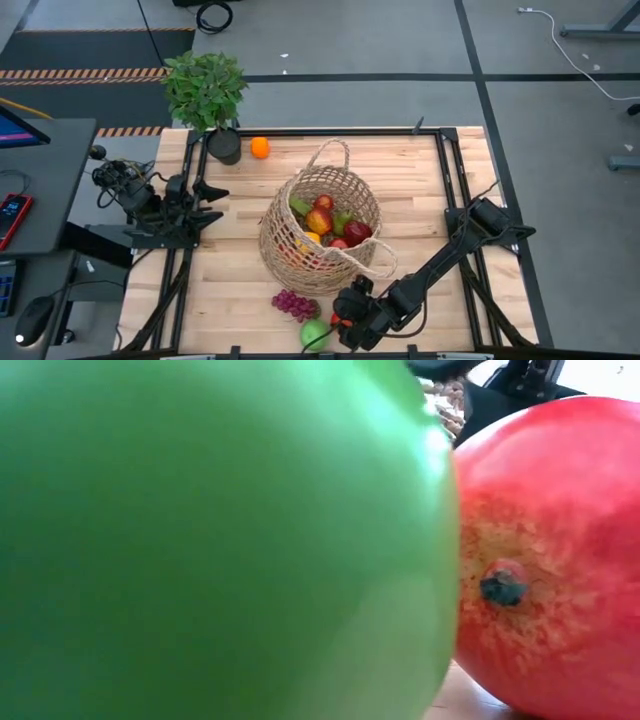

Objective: Build produce basket
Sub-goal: Put the apple into the basket

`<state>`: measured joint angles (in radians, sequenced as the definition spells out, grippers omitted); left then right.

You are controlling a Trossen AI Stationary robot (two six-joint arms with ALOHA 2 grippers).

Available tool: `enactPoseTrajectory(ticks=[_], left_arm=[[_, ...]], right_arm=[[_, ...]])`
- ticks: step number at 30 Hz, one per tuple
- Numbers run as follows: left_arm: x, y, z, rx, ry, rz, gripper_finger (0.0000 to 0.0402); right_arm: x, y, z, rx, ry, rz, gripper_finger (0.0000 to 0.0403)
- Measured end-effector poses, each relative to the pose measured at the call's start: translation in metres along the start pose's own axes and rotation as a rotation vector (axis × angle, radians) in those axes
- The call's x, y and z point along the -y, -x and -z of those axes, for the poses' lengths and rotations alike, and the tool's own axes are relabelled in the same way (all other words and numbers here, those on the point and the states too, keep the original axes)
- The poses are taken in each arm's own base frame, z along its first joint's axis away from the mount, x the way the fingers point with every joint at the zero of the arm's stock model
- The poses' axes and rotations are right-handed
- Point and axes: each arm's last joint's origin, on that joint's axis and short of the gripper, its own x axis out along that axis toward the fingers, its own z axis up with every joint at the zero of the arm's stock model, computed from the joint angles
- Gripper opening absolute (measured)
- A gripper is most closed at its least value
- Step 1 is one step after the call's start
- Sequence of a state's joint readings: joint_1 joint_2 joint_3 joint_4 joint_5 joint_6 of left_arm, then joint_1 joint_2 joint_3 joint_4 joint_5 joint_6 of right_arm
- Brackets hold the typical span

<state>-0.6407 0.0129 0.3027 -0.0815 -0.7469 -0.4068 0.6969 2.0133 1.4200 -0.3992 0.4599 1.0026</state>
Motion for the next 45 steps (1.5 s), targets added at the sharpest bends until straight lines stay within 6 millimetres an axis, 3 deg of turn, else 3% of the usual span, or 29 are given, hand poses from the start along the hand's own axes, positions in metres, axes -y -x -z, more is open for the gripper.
enactPoseTrajectory(ticks=[14, 28, 37, 45], left_arm=[[0.0, 0.0, 0.0, 0.002, 0.001, 0.0, 0.0396], [0.0, 0.0, 0.0, 0.002, 0.002, 0.0, 0.0396], [0.0, 0.0, 0.0, 0.002, 0.001, 0.0, 0.0396], [0.0, 0.0, 0.0, 0.002, 0.001, 0.0, 0.0396]], right_arm=[[0.009, -0.005, 0.01, -0.065, 0.032, 0.0, 0.0368], [0.028, -0.004, 0.021, -0.294, 0.045, 0.112, 0.036], [0.027, -0.003, 0.021, -0.336, 0.036, 0.089, 0.032], [0.004, 0.008, -0.004, -0.321, -0.026, -0.029, 0.0317]])
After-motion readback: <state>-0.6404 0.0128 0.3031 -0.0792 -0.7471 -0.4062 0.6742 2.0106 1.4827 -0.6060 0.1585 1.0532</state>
